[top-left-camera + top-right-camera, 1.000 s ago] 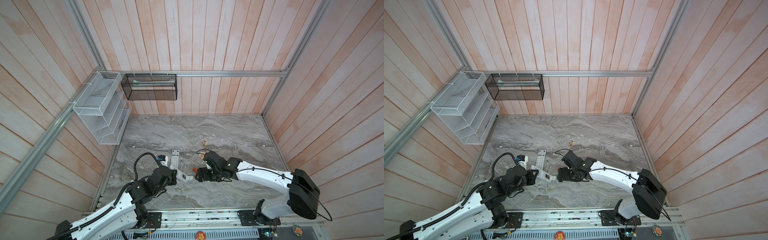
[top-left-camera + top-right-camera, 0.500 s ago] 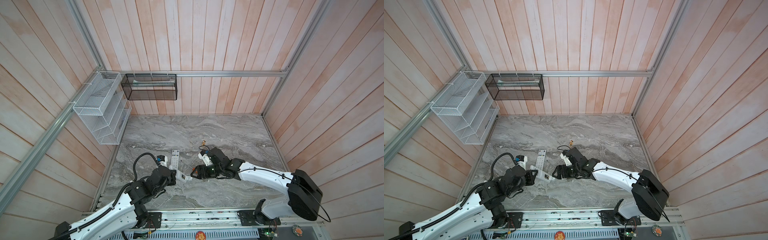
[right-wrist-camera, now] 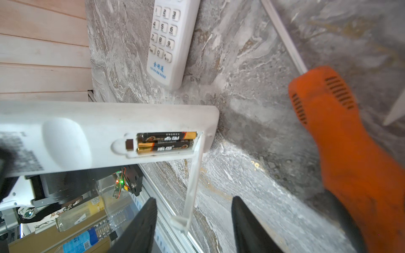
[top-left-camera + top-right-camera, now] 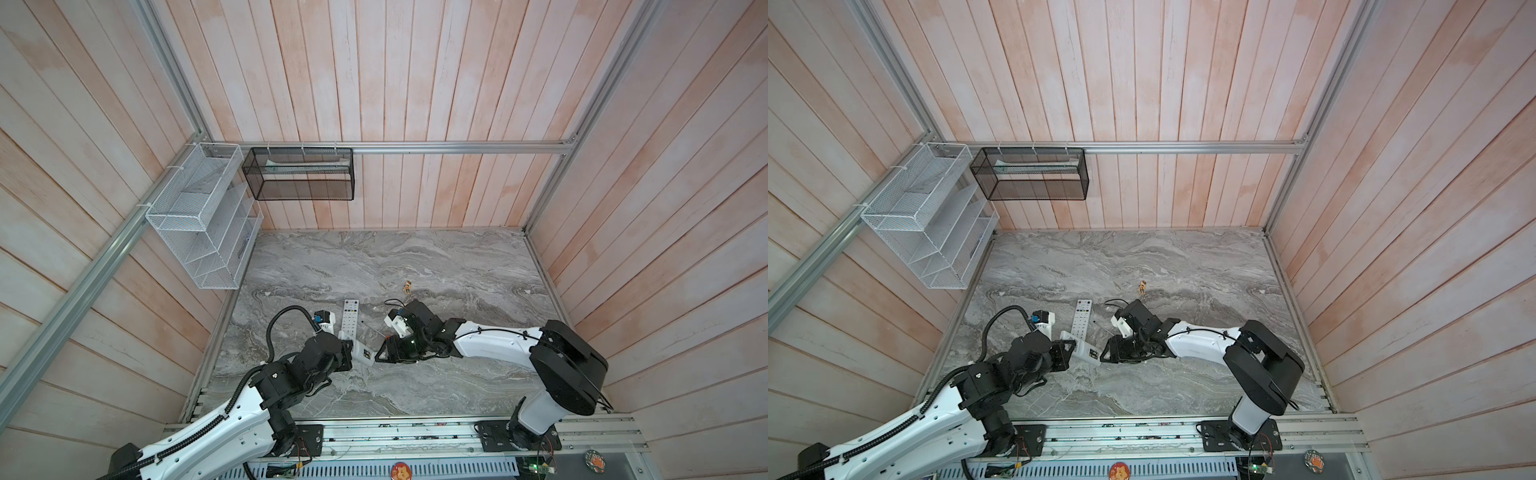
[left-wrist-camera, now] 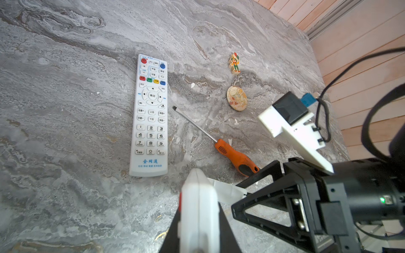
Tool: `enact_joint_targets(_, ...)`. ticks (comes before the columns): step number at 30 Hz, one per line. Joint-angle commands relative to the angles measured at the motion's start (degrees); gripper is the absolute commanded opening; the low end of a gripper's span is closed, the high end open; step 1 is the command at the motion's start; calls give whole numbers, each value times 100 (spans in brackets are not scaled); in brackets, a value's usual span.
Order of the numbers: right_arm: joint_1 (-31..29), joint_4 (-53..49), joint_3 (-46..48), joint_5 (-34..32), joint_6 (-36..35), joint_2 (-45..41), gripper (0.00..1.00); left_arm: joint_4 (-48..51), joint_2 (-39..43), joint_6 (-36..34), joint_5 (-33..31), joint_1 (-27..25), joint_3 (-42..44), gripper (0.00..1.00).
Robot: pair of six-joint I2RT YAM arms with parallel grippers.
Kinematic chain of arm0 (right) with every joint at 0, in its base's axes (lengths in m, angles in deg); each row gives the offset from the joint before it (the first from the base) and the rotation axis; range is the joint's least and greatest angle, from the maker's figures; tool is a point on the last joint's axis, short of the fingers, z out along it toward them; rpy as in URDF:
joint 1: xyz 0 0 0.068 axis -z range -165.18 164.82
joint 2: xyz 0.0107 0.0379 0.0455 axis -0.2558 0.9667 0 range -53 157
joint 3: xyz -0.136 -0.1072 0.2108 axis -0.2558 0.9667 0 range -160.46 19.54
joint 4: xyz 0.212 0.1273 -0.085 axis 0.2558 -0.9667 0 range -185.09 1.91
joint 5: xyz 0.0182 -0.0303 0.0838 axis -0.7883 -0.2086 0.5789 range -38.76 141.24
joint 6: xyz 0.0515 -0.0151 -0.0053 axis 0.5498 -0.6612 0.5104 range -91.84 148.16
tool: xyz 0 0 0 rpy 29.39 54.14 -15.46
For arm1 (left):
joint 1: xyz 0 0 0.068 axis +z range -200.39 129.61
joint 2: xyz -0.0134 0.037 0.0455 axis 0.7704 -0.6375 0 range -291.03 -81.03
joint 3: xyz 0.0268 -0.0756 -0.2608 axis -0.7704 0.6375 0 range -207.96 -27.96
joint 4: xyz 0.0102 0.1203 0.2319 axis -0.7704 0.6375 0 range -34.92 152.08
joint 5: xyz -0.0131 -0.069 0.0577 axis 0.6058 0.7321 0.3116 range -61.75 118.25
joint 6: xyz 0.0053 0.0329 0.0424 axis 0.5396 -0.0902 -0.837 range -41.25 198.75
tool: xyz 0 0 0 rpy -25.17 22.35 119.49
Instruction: Unload the batteries from the remote control
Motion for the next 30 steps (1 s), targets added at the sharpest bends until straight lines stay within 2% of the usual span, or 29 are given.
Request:
enact_joint_targets(1,-31,210,-267,103,41,200,48,-144,41,-25,-13,-12,20,0)
enact_joint_targets(5,-40,210,-375,115,44,288,37,-119,60,-20,-15,-12,23,0)
enact_joint_targets(10,-40,3,-381,16,31,245,13,-76,69,-26,-42,-13,5,0)
enact_joint_targets(13,-38,-163,-345,-103,12,102,4,-36,58,-44,-63,-13,-14,0)
enact_joint_targets(21,261,-790,-116,-392,-234,-645,3,179,-66,-117,-222,-12,-169,0)
enact_joint_targets(26,984,-1312,442,-801,-609,-1366,4,-309,177,-209,8,-12,70,0)
enact_joint_targets(30,1701,-1232,1033,-728,-949,-1673,5,-696,275,-307,364,68,246,0)
